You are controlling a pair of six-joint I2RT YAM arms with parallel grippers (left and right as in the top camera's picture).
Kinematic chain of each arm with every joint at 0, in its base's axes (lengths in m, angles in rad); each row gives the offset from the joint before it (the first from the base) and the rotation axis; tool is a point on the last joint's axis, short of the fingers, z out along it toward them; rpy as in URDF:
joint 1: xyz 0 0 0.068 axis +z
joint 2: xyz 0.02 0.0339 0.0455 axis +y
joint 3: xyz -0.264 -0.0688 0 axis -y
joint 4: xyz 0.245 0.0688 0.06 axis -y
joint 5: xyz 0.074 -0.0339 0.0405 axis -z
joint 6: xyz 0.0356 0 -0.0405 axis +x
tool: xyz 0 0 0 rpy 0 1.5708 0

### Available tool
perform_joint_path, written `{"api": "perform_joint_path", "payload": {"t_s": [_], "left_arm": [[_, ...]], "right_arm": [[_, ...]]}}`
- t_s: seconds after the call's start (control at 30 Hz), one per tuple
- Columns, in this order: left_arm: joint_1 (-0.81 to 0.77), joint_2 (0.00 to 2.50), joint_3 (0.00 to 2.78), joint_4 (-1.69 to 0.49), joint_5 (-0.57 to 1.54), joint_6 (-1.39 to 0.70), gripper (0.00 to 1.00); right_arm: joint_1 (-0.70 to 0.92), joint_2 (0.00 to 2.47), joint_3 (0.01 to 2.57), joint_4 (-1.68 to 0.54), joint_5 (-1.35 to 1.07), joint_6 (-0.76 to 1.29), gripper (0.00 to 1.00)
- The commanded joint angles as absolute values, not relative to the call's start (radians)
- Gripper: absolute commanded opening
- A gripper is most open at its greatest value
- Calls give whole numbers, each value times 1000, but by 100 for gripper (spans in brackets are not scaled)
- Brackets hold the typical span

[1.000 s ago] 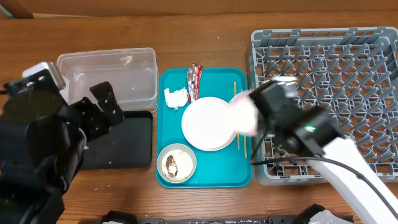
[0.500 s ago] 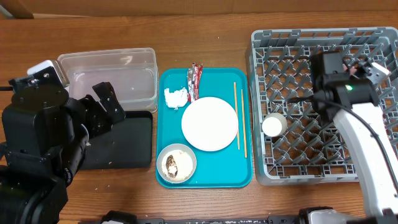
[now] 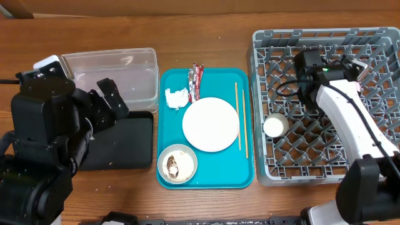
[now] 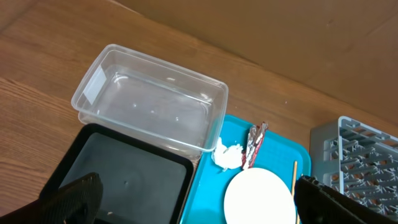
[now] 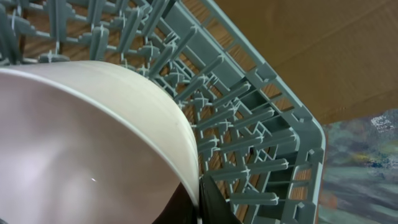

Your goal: Sort waste into correct bins and load items into the dishwasher

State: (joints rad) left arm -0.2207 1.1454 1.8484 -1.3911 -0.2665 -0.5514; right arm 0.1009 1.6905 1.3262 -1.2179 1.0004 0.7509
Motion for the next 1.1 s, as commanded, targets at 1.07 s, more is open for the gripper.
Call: {"api": "perform_joint_path", "payload": {"t_s": [1.07], "left_arm": [[-213, 1214, 1861, -1421, -263, -553, 100]], "right_arm": [[231, 1829, 1329, -1263, 1147, 762, 4]]}}
